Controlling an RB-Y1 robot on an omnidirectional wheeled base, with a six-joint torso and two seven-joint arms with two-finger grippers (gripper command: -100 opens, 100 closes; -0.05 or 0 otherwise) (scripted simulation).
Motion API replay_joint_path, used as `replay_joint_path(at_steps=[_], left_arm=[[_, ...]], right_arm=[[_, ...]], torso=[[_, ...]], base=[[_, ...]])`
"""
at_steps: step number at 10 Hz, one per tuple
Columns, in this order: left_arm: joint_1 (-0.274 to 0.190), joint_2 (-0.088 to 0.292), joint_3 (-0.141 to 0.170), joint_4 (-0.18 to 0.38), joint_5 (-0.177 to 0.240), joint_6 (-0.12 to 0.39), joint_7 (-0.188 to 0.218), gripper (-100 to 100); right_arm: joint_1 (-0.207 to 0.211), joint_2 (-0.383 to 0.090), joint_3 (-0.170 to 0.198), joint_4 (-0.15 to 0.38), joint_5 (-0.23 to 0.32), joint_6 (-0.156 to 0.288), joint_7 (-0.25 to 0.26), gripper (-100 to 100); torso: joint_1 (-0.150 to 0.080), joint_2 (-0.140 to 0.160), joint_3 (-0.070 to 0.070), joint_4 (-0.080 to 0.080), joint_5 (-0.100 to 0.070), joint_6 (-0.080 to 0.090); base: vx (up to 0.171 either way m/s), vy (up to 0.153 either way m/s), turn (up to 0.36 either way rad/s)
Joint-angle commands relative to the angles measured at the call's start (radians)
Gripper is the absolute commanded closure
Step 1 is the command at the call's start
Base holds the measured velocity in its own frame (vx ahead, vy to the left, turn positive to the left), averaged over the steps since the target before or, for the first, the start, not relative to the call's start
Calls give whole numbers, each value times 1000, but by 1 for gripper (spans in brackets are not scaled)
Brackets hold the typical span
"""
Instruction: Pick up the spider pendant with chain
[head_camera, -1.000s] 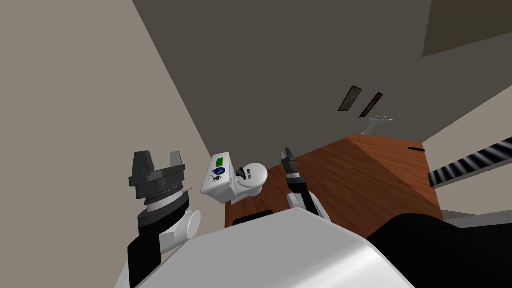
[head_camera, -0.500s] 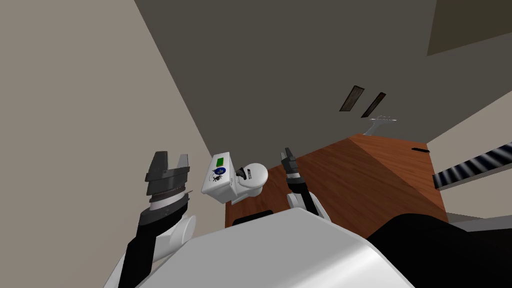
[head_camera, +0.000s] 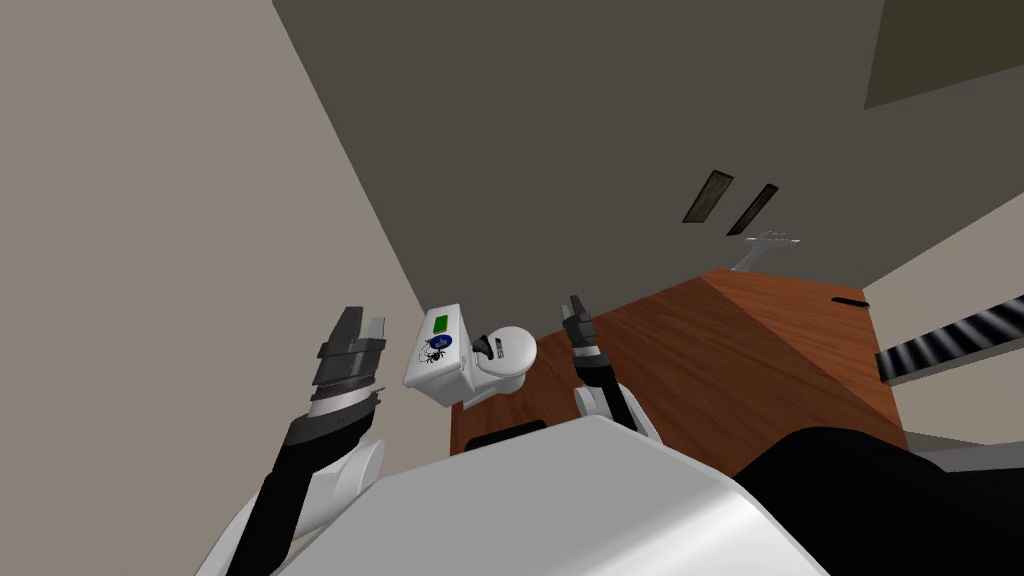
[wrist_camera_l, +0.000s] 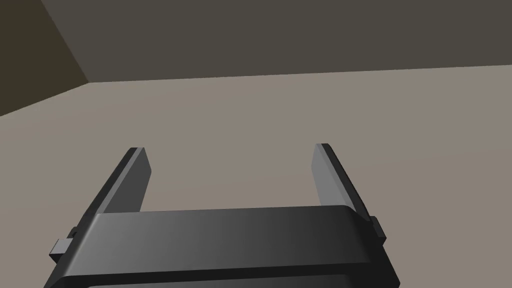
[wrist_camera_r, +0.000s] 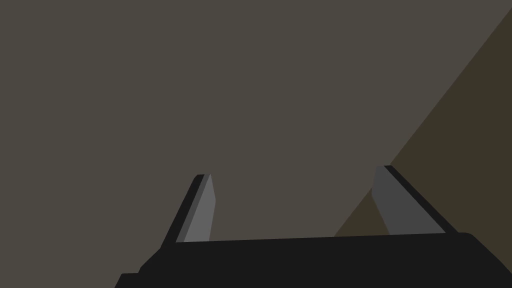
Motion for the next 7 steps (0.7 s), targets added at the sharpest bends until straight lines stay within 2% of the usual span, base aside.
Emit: replay_joint_path(at_steps=[1, 3, 4, 5, 6, 7], left_arm=[[6, 8, 5, 1, -4, 29, -1, -100], [24, 23, 13, 3, -20, 98, -9, -100], [24, 23, 13, 3, -20, 112, -9, -100], [33, 30, 17, 4, -28, 148, -13, -100], [33, 30, 17, 4, -28, 156, -13, -100], [41, 35, 21, 5, -35, 199, -17, -100]], right_arm=[[0, 0, 0, 0, 0, 0, 0, 0], [0, 0, 0, 0, 0, 0, 0, 0], [0, 0, 0, 0, 0, 0, 0, 0], [0, 0, 0, 0, 0, 0, 0, 0], [0, 0, 0, 0, 0, 0, 0, 0], [0, 0, 0, 0, 0, 0, 0, 0]], torso=[[0, 0, 0, 0, 0, 0], [0, 0, 0, 0, 0, 0], [0, 0, 0, 0, 0, 0], [0, 0, 0, 0, 0, 0], [0, 0, 0, 0, 0, 0], [0, 0, 0, 0, 0, 0]], base=[[4, -6, 13], [5, -6, 23], [4, -7, 14], [5, -8, 18], [4, -8, 8], [6, -7, 17]])
